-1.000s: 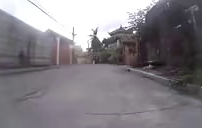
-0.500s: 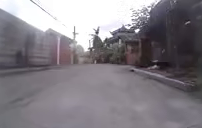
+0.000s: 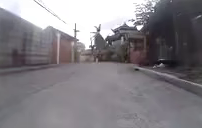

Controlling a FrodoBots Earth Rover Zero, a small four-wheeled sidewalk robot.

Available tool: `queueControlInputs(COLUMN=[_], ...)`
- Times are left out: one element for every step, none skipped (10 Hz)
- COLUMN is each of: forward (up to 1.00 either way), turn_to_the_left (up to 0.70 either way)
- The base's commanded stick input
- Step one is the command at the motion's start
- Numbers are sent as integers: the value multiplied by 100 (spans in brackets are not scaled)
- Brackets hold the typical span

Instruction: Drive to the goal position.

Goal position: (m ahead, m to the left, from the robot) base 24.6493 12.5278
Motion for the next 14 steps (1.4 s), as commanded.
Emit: queueControlInputs(forward=[100,100,100,100,100,100,100,100,100,100,100,100,100,100], turn_to_the_left=[0,0,0,0,0,0,-36,-40,-40,-24,-9,0,0,0])
